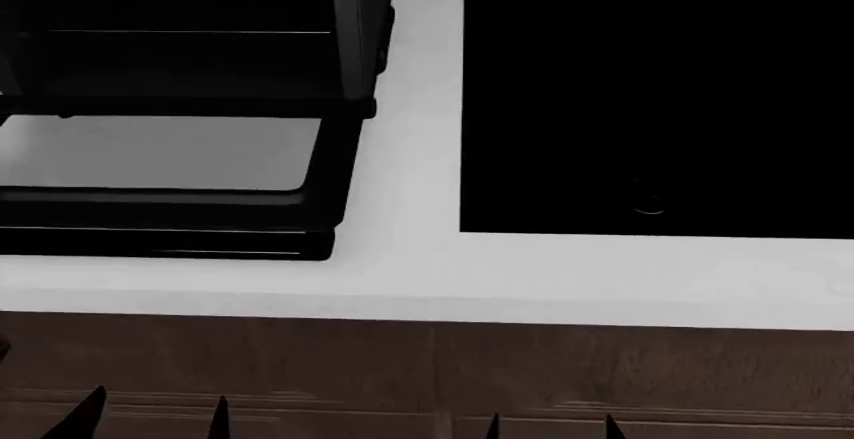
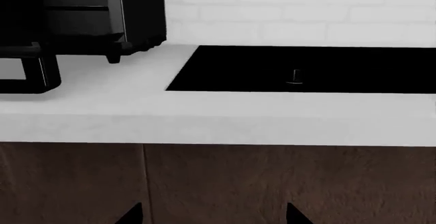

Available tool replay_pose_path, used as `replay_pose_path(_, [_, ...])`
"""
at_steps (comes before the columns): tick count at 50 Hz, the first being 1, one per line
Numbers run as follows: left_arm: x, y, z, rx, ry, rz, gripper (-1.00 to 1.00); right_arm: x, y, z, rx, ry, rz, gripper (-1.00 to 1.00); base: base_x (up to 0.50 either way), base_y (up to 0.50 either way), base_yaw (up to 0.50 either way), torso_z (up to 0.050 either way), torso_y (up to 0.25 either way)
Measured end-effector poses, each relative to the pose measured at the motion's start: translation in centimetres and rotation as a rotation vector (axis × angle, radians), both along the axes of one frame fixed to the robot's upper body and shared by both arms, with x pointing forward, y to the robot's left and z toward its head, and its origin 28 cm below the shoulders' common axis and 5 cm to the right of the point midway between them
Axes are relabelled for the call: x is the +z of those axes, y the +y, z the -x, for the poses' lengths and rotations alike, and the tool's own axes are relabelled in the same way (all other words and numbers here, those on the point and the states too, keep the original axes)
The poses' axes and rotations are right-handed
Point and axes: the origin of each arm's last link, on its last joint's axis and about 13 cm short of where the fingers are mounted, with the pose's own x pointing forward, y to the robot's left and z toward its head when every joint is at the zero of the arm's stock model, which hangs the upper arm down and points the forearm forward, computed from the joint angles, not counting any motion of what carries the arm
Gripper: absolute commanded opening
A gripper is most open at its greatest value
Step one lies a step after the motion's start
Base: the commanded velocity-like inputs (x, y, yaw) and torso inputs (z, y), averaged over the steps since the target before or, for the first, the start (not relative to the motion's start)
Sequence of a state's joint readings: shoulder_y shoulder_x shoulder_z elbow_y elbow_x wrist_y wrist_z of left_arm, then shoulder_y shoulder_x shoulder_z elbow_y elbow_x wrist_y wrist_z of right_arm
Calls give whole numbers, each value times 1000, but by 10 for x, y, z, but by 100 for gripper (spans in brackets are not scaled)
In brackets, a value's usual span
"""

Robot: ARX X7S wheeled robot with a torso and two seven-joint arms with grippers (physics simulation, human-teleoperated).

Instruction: Close the toaster oven door.

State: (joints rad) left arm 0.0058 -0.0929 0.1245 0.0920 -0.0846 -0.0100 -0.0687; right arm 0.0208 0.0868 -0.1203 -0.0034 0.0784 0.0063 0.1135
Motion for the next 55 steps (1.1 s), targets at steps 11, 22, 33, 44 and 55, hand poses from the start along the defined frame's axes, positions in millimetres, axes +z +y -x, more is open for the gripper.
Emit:
replay_pose_path(11, [3,0,-1,-10,2,-8,100,6,-1,1,-3,-12,1,100,0,0,0,34,0])
replay_pose_path(22, [31,11,-13,-23,29,-32,100,49,-17,-7,-43,-103,40,100,0,0,0,0,0])
replay_pose_path(33, [70,27,-28,-35,22,-36,100,114,-37,-17,-92,-227,98,100,0,0,0,0,0])
replay_pose_path(44, [114,43,-50,-24,-9,-12,100,191,-59,-22,-140,-353,165,100,0,0,0,0,0])
replay_pose_path(55, [157,57,-74,-28,-30,19,100,259,-75,-21,-181,-449,195,100,0,0,0,0,0])
